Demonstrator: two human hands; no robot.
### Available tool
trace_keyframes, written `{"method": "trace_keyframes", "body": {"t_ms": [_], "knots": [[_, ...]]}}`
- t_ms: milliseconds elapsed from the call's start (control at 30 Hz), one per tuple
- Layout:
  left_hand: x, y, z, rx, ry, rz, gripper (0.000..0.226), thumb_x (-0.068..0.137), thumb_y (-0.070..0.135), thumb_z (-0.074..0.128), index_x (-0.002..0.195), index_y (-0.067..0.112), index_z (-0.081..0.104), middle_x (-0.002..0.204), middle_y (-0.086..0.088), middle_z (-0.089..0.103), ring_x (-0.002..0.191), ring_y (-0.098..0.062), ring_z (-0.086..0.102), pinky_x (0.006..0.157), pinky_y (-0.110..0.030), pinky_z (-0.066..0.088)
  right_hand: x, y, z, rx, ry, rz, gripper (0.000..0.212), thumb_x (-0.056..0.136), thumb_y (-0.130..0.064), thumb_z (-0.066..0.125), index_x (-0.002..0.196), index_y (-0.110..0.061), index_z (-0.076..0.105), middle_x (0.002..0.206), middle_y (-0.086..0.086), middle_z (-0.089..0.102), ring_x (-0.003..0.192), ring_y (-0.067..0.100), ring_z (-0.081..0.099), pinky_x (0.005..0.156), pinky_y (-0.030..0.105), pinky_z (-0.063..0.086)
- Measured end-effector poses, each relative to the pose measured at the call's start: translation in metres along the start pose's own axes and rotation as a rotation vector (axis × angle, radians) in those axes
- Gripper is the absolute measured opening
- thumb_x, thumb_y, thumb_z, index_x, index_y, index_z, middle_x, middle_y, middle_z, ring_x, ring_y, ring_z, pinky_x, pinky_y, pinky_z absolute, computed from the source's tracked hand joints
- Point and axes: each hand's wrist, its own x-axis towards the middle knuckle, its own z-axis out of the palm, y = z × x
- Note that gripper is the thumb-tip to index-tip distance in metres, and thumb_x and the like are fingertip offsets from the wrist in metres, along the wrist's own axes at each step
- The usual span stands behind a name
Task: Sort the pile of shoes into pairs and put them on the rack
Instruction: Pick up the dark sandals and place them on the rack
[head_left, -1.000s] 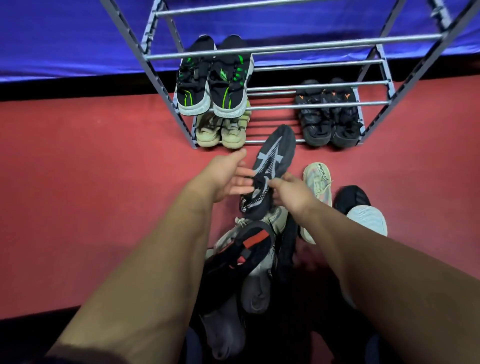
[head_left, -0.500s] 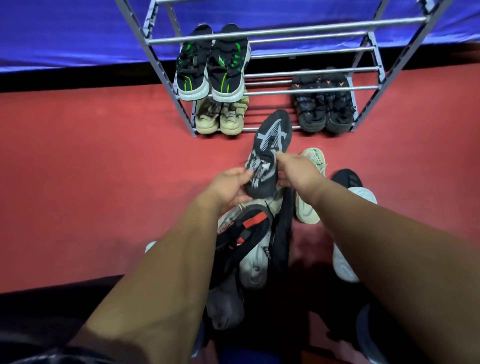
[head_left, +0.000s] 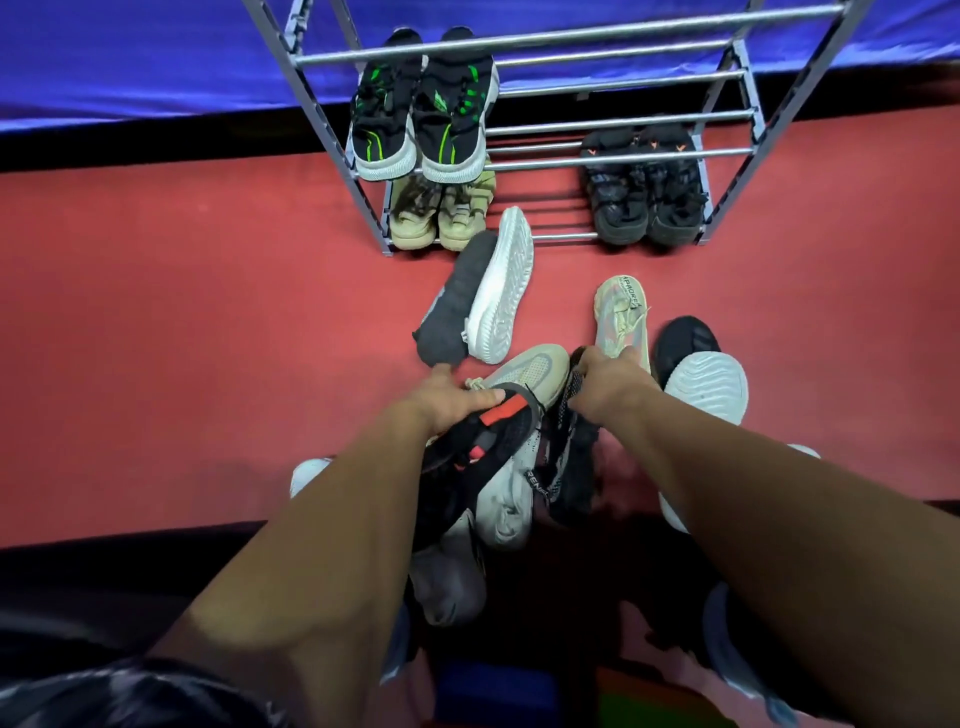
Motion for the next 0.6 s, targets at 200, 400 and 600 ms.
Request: {"method": "trace_keyframes", "body": {"t_ms": [200, 400, 600], "knots": [[0.022, 0.001, 0.005, -0.170, 0.171, 0.059, 0.102, 0.078, 0.060, 0.081, 0.158, 0.016, 0.035, 0.147, -0.001, 0.059, 0.125, -0.025, 0.060, 0.101, -0.037, 0.046, 0.002, 0.021, 0.001, 0.265, 0.084, 0.063, 0.048, 0.095, -0.010, 0.055, 0.137, -0.029, 0.045, 0.126, 0.018, 0.052, 0.096, 0.037, 0.064, 0.078, 0.040, 0.057], [0.039, -0.004, -0.001, -0.101, 0.254, -0.068, 0.066, 0.080, 0.051, 0.075, 0.129, 0.009, 0.063, 0.119, -0.010, 0.072, 0.108, -0.032, 0.068, 0.089, -0.039, 0.053, 0.012, 0.029, -0.025, 0.551, 0.180, -0.016, 0.034, 0.090, -0.013, 0.050, 0.118, -0.028, 0.061, 0.099, 0.012, 0.072, 0.078, 0.029, 0.067, 0.068, 0.032, 0.053], [0.058, -0.010, -0.017, -0.330, 0.351, -0.147, 0.040, 0.081, 0.037, 0.073, 0.106, 0.008, 0.063, 0.097, -0.013, 0.073, 0.083, -0.030, 0.073, 0.083, -0.045, 0.064, 0.032, 0.023, -0.055, 0.756, 0.410, -0.002, 0.030, 0.094, -0.011, 0.048, 0.115, -0.026, 0.062, 0.099, 0.004, 0.071, 0.080, 0.026, 0.065, 0.072, 0.029, 0.048]]}}
